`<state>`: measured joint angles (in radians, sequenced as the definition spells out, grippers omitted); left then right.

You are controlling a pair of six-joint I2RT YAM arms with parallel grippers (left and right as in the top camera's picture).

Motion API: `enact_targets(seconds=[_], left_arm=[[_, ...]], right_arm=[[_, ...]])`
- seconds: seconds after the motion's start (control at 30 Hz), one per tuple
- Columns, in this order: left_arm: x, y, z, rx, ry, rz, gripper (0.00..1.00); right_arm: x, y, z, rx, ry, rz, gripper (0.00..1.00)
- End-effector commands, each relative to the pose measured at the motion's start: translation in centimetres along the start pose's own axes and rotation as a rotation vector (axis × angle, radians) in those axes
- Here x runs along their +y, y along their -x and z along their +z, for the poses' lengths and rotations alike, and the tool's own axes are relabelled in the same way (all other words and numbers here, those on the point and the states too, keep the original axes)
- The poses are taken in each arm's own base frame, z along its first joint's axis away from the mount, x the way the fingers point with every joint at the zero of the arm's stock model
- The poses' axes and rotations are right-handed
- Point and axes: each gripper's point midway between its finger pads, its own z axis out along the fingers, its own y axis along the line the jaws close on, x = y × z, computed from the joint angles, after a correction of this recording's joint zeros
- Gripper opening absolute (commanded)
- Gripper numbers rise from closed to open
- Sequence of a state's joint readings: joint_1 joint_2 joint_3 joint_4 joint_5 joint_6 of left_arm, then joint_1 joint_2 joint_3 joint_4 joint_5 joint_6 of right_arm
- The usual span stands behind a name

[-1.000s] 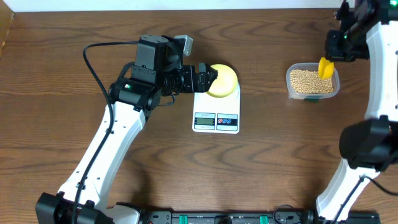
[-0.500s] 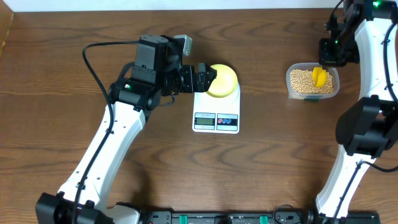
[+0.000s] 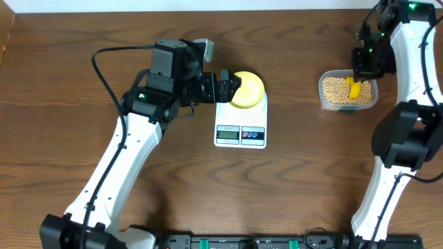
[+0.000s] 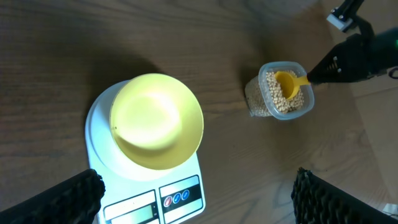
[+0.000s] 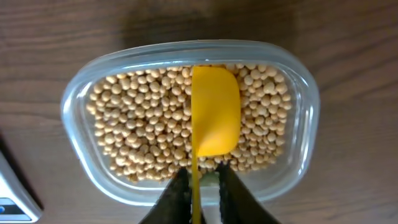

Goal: Scoop item into bowl and weigh 50g on scale
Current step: 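Push the scoop down into the soybeans with the right gripper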

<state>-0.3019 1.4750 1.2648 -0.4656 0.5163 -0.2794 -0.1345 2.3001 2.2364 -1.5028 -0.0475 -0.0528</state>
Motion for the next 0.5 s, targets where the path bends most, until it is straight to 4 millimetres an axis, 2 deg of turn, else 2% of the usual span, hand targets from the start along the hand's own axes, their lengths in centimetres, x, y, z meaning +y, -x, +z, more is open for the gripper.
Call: enact_targets(seconds=[0.0,0.03,0.13,0.2,0.23,0.33,0.47], left_arm=[[-0.1,0.6,-0.4,-0.019,0.008,0.03,0.98],[-0.1,0.6,-0.4,-0.019,0.008,0.03,0.98],[-0.1,0.6,-0.4,-0.018,0.008,0.03,0.98],[-0.1,0.5,-0.4,-0.017,0.009,0.029,0.98],[-0.1,0.5,-0.4,-0.017,0.009,0.029,0.98],[-0.1,0.5,-0.4,-0.017,0.009,0.029,0.98],[-0.1,0.6,-0.4,-0.019,0.008,0.03,0.98]], right_arm=[[-0.5,-0.1,1.1,0.026,-0.011,-0.004,0.28],[-0.5,0.0,1.0,0.023,-0.011,-0.004,0.35],[-0.5,0.5,0.8,0.002,-0.012,-0.004,0.72],[-0.5,0.9,0.5,-0.02,-0.013,-0.005,0.84],[-0.5,1.3,-0.1,-0.043,-0.014,-0.006,0.89],[-0.4,2.5,-1.8,-0.105,-0.018,-0.009,0.95],[-0.5,4.3,-3.9,-0.201,-0.024,-0.013,0.99]])
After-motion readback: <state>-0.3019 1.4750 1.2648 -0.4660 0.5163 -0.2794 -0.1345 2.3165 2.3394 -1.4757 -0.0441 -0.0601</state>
